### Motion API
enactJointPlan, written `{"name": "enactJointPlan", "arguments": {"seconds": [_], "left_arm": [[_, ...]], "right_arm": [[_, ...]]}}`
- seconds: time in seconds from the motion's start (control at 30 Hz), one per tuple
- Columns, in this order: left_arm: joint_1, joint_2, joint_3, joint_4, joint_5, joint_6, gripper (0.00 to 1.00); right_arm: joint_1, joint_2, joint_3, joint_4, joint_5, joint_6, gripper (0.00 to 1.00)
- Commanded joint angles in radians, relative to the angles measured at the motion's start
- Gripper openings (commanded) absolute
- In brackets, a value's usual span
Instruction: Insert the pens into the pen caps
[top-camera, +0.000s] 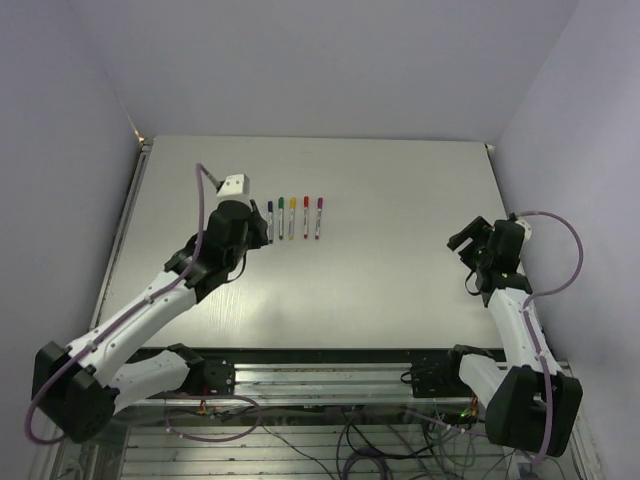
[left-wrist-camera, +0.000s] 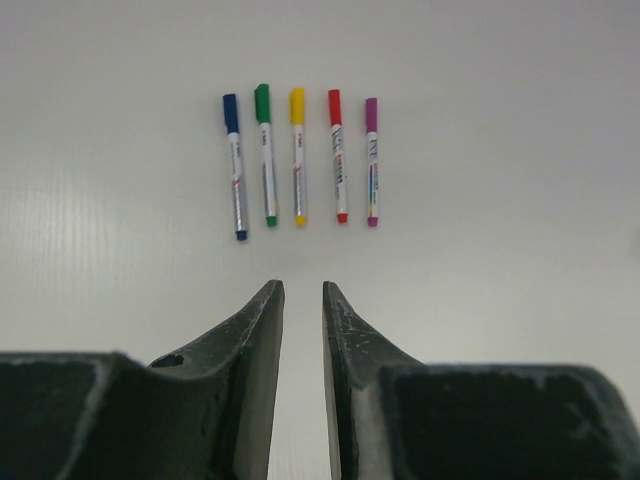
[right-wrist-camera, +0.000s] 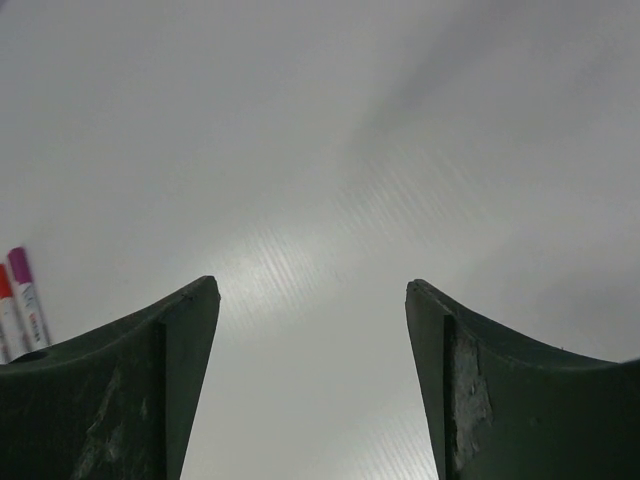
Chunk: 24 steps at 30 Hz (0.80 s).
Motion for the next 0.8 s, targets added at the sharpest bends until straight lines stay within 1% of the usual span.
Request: {"name": "enactJointPlan", "arguments": {"seconds": [0.0,0.1,0.43,0.63,0.77], "left_arm": [[0.007,-0.101,-0.055,-0.101,-0.048,-0.025,0.32],[0.008,-0.169,-0.083,-0.134,-0.045,-0.044,0.32],[0.007,-0.355,-0.149,-0.261,-0.076,-0.058,0.32],[0.007,-0.392,-0.169,-0.29,-0.073,-0.074,0.32],[0.007,-0.4,-0.18,-0.293,-0.062,-0.082,0.32]], "right_arm": [[-0.007,-0.09,-0.01,0.003,-0.03,-0.017,0.76],[-0.008,-0.146,-0.016,-0.031,0.026,-0.012,0.81],[-0.008,-0.244,-0.026,-0.073,0.072,0.004,0.83],[-0.007,-0.21,-0.004,-0.114,0.107,0.02,0.8],[-0.007,-0.193,0.01,-0.13,0.111,0.022,0.81]]}}
